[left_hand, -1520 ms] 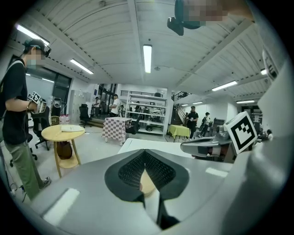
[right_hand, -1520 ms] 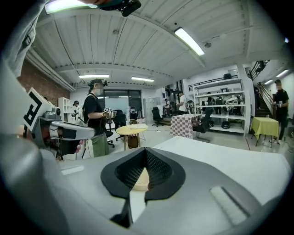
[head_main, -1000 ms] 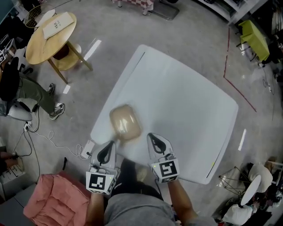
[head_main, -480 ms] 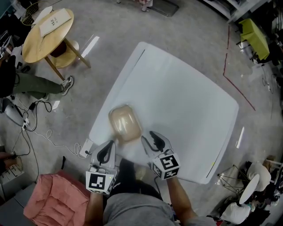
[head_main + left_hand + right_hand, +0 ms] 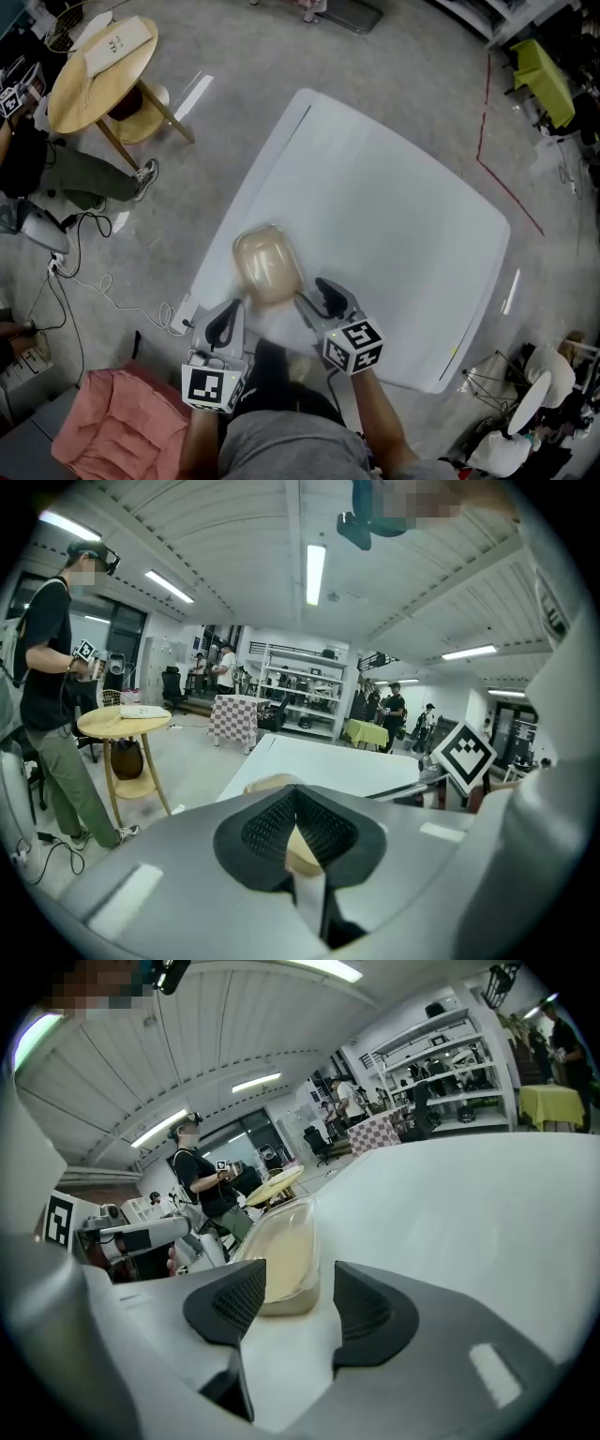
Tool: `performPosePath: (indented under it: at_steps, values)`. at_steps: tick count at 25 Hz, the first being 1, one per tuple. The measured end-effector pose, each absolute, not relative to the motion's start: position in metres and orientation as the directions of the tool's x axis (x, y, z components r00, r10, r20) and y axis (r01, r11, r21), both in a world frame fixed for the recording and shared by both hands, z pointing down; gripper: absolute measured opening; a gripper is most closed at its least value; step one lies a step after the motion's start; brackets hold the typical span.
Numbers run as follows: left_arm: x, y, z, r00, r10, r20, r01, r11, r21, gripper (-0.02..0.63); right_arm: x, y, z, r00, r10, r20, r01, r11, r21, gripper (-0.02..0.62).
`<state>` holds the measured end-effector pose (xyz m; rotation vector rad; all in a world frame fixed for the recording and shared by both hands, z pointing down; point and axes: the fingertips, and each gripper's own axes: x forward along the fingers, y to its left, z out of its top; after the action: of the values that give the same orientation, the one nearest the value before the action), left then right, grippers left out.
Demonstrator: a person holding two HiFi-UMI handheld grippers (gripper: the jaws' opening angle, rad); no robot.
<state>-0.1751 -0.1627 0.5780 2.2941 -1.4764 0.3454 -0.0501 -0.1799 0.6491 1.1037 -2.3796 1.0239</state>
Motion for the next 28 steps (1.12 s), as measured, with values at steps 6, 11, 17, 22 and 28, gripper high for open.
performPosePath:
  at_steps: [6, 11, 17, 22, 28]
  values:
    - [-0.175, -0.164, 0.578, 0.406, -0.816, 0.411, -0.914, -0.362, 0.184, 0.012, -0.052, -0.180, 0.653, -0.655, -0.514, 0.554, -0.756, 0.439, -0.485, 0.213]
    - [-0.177, -0.165, 0.580, 0.402, -0.816, 0.414, -0.916, -0.359, 0.182, 0.012, -0.052, -0.182, 0.653, -0.658, -0.516, 0.549, -0.753, 0.437, -0.492, 0.149]
    - [-0.173, -0.165, 0.576, 0.404, -0.819, 0.408, -0.915, -0.362, 0.180, 0.012, -0.046, -0.185, 0.646, -0.651, -0.544, 0.529, -0.758, 0.426, -0.494, 0.091]
    - [-0.174, -0.164, 0.571, 0.398, -0.824, 0.404, -0.917, -0.358, 0.174, 0.012, -0.045, -0.189, 0.638, -0.634, -0.569, 0.523, -0.772, 0.436, -0.462, 0.012]
    - [-0.175, -0.161, 0.565, 0.389, -0.830, 0.400, -0.921, -0.351, 0.168, 0.011, -0.046, -0.188, 0.632, -0.641, -0.575, 0.508, -0.766, 0.437, -0.471, 0.008]
